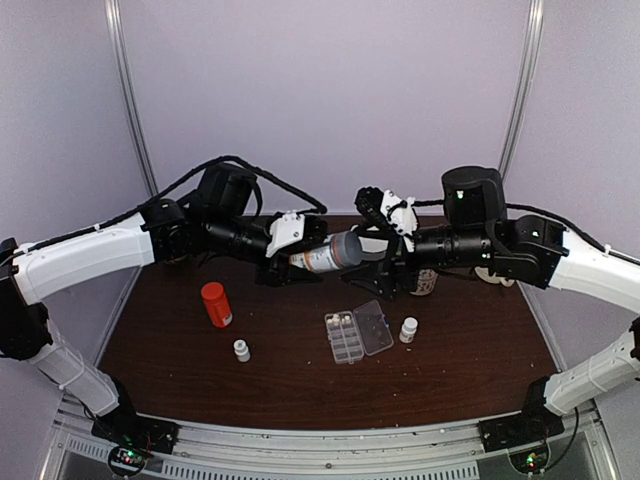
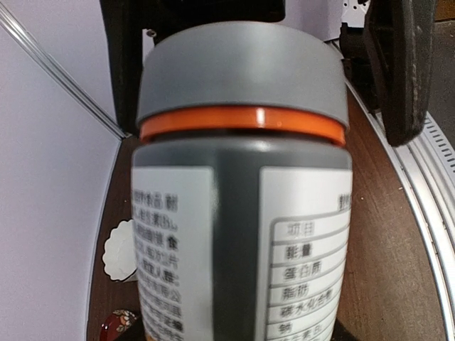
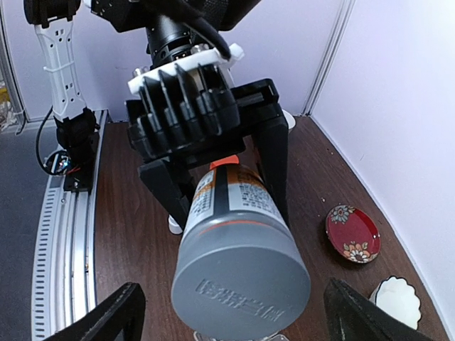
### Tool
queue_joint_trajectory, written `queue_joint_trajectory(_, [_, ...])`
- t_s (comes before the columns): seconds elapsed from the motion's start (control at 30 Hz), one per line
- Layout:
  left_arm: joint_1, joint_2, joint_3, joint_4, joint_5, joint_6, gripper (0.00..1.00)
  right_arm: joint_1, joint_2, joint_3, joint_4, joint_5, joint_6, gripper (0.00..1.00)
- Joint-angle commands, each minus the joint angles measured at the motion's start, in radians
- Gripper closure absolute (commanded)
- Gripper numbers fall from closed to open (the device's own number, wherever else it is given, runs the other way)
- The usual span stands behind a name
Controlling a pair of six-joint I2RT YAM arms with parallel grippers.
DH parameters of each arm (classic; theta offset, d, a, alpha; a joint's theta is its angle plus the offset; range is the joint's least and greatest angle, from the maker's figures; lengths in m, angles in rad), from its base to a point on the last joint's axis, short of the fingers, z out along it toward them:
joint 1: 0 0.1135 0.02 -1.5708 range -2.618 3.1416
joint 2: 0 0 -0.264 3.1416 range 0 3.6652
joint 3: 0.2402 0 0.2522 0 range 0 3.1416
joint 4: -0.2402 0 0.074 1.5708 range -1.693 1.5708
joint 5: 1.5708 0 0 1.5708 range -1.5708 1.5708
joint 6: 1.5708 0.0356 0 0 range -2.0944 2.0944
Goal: Sort the pills into containers
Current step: Screw the lid of the pill bottle onto the pill bottle.
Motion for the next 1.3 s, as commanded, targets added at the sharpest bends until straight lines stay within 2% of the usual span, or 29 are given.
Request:
queue_joint_trajectory(0.0, [-0.003,-0.021,0.02,-0.006,0.047,-0.002,1.0,0.008,0.02,0.047,-0.009,-0.011,-0.099,0.1])
queue_joint_trajectory(0.17, [-0.003,-0.016,0.018,-0.01,0.049,-0.005,1.0,0.014,0.026,0.047,0.009,-0.026,-0.091,0.17])
queue_joint_trajectory(0.33, [-0.003,-0.009,0.022,-0.012,0.055,-0.008,1.0,0.02,0.03,0.044,0.009,-0.023,-0.08,0.3])
queue_joint_trajectory(0.47, [-0.003,-0.003,0.027,-0.013,0.061,-0.009,1.0,0.026,0.027,0.036,0.024,-0.024,-0.067,0.35])
queue_joint_trajectory(0.8, [-0.003,0.002,0.031,-0.015,0.062,-0.011,1.0,0.029,0.015,0.01,0.102,-0.008,-0.023,0.35])
queue_joint_trajectory(0.87, [-0.003,0.003,0.033,-0.015,0.062,-0.01,1.0,0.029,0.019,0.011,0.095,-0.016,-0.029,0.43])
queue_joint_trajectory(1.0, [-0.003,0.005,0.036,-0.016,0.062,-0.01,1.0,0.031,0.02,0.012,0.084,-0.016,-0.036,0.49])
queue_joint_trajectory(1.07, [-0.003,0.004,0.037,-0.015,0.064,-0.01,1.0,0.031,0.02,0.01,0.082,-0.006,-0.038,0.59])
queue_joint_trajectory(1.13, [-0.003,0.005,0.038,-0.015,0.063,-0.01,1.0,0.031,0.023,0.012,0.091,0.021,-0.004,0.69])
queue_joint_trajectory(1.27, [-0.003,0.004,0.039,-0.012,0.04,-0.009,1.0,0.031,0.045,0.034,0.092,0.055,0.102,0.76])
